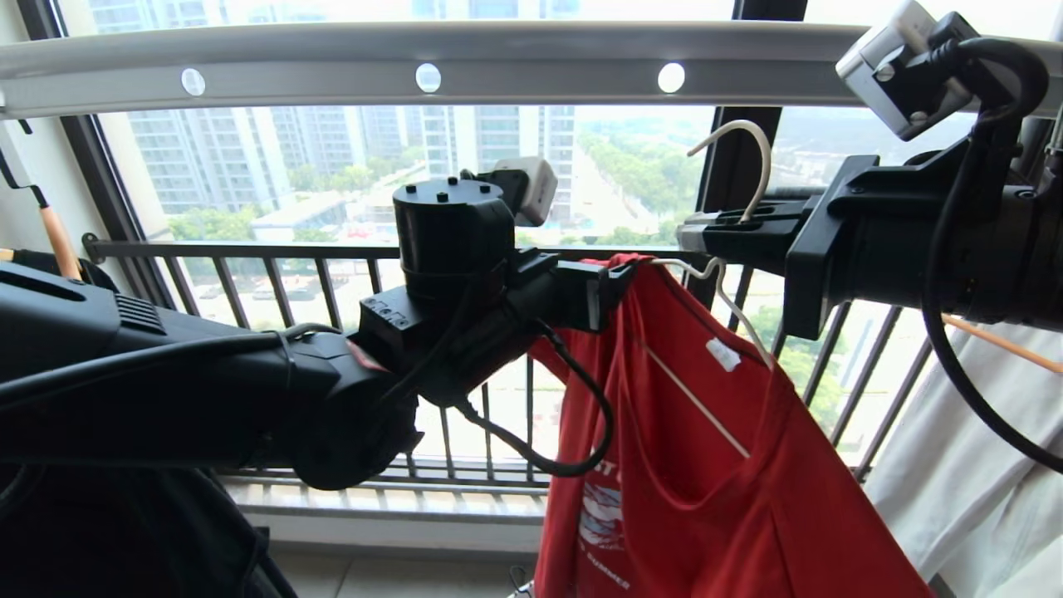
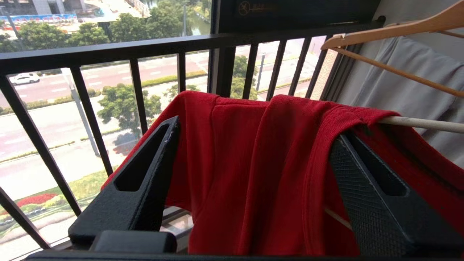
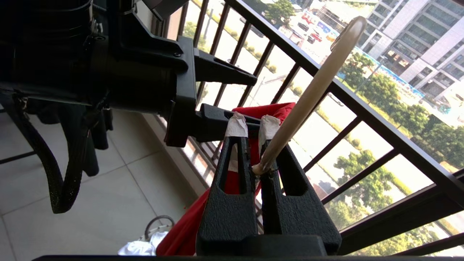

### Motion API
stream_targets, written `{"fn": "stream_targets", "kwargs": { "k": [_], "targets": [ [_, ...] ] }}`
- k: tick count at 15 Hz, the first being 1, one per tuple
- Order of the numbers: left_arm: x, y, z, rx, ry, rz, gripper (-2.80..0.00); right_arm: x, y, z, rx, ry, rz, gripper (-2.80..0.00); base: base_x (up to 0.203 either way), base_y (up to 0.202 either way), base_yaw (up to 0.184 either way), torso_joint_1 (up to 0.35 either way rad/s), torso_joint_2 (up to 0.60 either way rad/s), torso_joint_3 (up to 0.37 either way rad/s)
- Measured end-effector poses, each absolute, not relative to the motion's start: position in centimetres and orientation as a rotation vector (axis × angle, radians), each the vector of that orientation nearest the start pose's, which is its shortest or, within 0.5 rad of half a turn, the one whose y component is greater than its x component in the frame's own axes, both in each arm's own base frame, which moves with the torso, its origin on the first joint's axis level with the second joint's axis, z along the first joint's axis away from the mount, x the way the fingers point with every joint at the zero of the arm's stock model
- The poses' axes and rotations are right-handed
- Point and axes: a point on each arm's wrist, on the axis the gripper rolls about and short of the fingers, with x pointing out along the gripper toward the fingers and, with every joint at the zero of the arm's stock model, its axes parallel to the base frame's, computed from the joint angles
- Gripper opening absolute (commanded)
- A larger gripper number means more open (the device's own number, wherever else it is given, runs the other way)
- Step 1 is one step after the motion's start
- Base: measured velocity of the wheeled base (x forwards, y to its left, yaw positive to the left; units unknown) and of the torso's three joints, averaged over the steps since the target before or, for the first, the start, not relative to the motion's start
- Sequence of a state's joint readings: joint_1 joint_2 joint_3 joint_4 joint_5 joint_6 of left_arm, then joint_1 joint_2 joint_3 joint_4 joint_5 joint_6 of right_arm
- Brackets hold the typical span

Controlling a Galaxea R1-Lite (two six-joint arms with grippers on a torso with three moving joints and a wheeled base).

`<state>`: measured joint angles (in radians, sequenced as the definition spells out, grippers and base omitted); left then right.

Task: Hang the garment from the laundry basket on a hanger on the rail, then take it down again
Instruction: Take the clothes off the clothes rack

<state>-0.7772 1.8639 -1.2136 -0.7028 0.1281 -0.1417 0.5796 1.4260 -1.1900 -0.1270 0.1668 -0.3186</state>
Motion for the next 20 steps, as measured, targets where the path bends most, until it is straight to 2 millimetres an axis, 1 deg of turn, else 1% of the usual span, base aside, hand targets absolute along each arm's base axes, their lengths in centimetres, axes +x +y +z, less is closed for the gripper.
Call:
{"fn": "stream_targets", "kwargs": {
  "k": [4,8,12,13,18,20],
  "targets": [
    [26.1,-25.2,25.2,-0.155,0.009,-0.66,0.0,20.4,13.8,31.9,-0.326,-0.013,0.754,-2.8,0.0,0.0,0.0,0.0,0.0,0.0],
    [24.9,-24.1,24.5,-0.14,0.043,-0.661,0.0,20.4,13.7,32.0,-0.325,-0.018,0.749,-2.8,0.0,0.0,0.0,0.0,0.0,0.0],
    [23.0,-22.6,24.2,-0.134,0.076,-0.773,0.0,20.4,13.8,32.0,-0.325,-0.018,0.75,-2.8,0.0,0.0,0.0,0.0,0.0,0.0],
    [22.6,-22.2,24.2,-0.135,0.075,-0.783,-2.8,20.4,13.8,32.0,-0.325,-0.018,0.751,-2.8,0.0,0.0,0.0,0.0,0.0,0.0],
    [21.6,-19.0,25.1,-0.122,0.094,-0.728,-2.8,20.7,14.0,31.7,-0.32,-0.006,0.753,-2.8,0.0,0.0,0.0,0.0,0.0,0.0],
    [21.2,-18.4,25.4,-0.116,0.111,-0.724,-2.8,21.0,14.2,31.5,-0.32,0.001,0.753,-2.8,0.0,0.0,0.0,0.0,0.0,0.0]
  ]
}}
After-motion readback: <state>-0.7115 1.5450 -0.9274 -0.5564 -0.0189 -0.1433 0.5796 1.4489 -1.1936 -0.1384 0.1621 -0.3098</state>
